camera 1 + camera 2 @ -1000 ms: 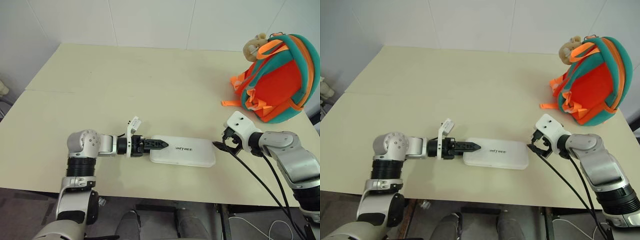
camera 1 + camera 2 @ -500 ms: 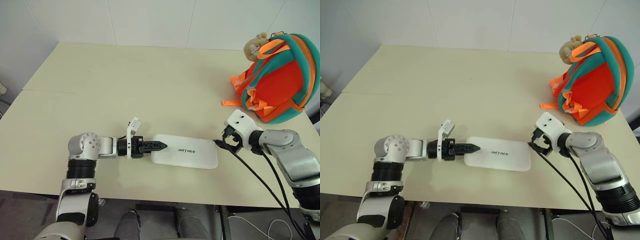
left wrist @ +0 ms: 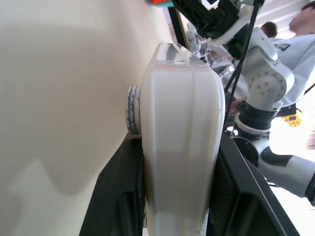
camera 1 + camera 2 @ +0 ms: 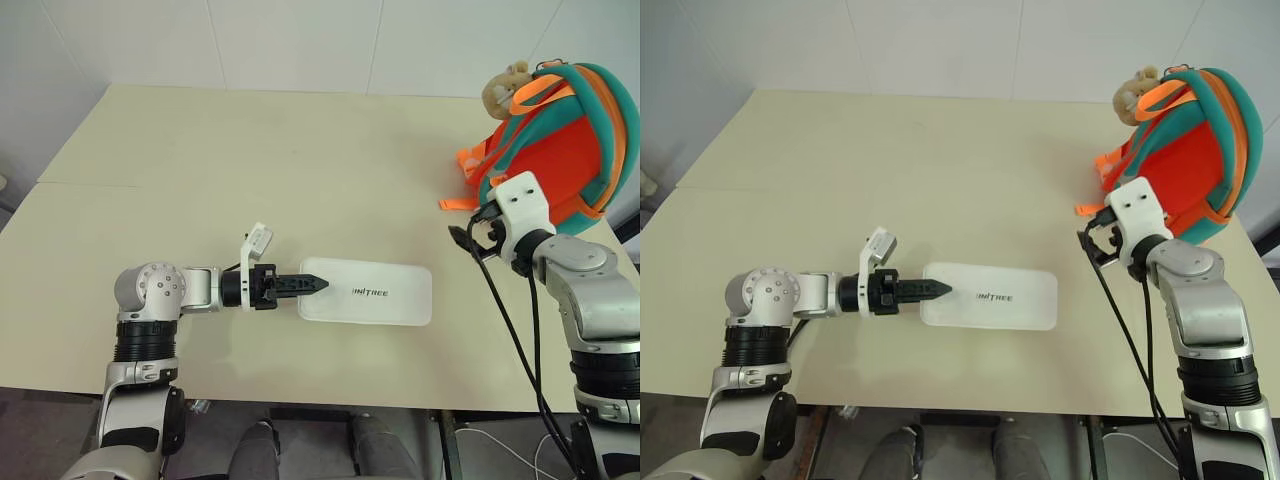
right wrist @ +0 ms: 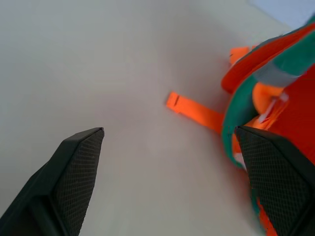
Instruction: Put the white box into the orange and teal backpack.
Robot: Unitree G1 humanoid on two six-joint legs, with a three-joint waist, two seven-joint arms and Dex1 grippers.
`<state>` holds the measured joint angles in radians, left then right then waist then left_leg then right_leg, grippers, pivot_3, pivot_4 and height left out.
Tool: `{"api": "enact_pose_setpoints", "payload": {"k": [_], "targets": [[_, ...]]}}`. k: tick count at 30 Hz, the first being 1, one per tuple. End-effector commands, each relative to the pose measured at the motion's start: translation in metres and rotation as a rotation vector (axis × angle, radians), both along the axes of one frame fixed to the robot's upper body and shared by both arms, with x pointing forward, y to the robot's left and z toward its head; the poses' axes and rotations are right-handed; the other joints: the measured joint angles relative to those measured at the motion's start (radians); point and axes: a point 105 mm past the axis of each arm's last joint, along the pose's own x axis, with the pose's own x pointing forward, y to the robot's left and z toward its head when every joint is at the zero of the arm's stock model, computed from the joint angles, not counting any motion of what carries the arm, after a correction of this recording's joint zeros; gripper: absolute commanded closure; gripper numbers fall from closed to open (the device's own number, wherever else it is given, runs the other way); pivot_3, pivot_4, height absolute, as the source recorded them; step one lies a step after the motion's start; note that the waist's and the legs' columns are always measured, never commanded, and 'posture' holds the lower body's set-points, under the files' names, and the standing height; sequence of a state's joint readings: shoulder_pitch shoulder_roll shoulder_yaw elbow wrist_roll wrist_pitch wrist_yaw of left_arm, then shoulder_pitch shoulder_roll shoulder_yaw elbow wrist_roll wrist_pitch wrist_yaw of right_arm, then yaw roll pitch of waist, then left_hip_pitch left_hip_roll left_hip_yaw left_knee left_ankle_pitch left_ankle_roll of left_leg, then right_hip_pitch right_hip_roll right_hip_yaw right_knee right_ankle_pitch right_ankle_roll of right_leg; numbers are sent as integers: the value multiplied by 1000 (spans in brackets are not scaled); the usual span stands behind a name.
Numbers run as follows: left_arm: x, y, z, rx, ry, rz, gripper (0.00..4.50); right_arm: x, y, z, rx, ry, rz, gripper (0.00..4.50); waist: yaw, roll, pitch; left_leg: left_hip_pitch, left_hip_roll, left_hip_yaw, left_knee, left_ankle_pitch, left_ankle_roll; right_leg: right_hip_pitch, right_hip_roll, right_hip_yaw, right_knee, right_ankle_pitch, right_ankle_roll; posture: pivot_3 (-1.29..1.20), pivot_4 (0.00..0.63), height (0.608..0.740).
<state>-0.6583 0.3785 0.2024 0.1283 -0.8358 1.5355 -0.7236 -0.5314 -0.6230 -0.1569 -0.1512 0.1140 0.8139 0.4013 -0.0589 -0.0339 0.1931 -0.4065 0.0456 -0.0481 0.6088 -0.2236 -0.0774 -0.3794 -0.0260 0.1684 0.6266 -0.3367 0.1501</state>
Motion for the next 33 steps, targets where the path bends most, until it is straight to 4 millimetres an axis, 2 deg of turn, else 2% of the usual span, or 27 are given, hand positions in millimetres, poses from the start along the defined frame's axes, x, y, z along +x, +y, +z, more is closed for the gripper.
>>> {"api": "enact_pose_setpoints", "payload": {"k": [1, 4, 9, 15, 18, 21, 25, 33], "targets": [[1, -4, 29, -99, -75, -25, 3229, 6, -26, 32, 93, -149, -164, 0, 0, 0, 0, 0, 0, 0, 0, 0, 0, 0, 0, 0, 0, 0, 0, 0, 150, 740], [7, -6, 46, -182, -104, -10, 3229, 18, -36, 41, 148, -198, -223, 0, 3, 0, 0, -1, 0, 0, 0, 0, 0, -1, 0, 0, 0, 0, 0, 0, 150, 740], [6, -8, 53, -213, -104, -10, 3229, 42, -40, 49, 210, -239, -254, 0, -5, 1, 0, -1, 0, 1, -3, 0, 0, -1, 0, 0, -1, 0, 0, 0, 150, 740], [4, -8, 51, -206, -104, 8, 3229, 73, -34, 49, 274, -250, -251, 0, -25, 1, 1, -1, 0, 1, -9, 1, -2, -5, 0, 0, -1, -1, 0, 0, 150, 740], [3, -6, 52, -210, -116, 25, 3229, 92, -23, 56, 331, -265, -247, 0, -38, 1, 1, -1, 0, 3, -11, 3, -5, -6, 0, 2, -1, -1, 0, 0, 150, 740], [4, -6, 52, -208, -123, 46, 3229, 100, -21, 63, 357, -289, -270, 0, -48, 1, 1, -1, 0, 3, -12, 4, -5, -8, 0, 2, 0, -1, 0, 0, 150, 740], [4, -2, 51, -209, -136, 83, 3229, 105, -15, 75, 423, -340, -280, 859, -51, 1, 1, -2, 0, 3, -13, 5, -7, -8, 0, 2, 0, -1, 0, 0, 150, 740], [11, 11, 54, -216, -160, 182, 3229, 107, -3, 85, 407, -365, -224, 3696, -55, 1, 1, -3, 0, 3, -13, 6, -8, -10, 0, 2, 1, -1, 0, 0, 150, 740]]}}
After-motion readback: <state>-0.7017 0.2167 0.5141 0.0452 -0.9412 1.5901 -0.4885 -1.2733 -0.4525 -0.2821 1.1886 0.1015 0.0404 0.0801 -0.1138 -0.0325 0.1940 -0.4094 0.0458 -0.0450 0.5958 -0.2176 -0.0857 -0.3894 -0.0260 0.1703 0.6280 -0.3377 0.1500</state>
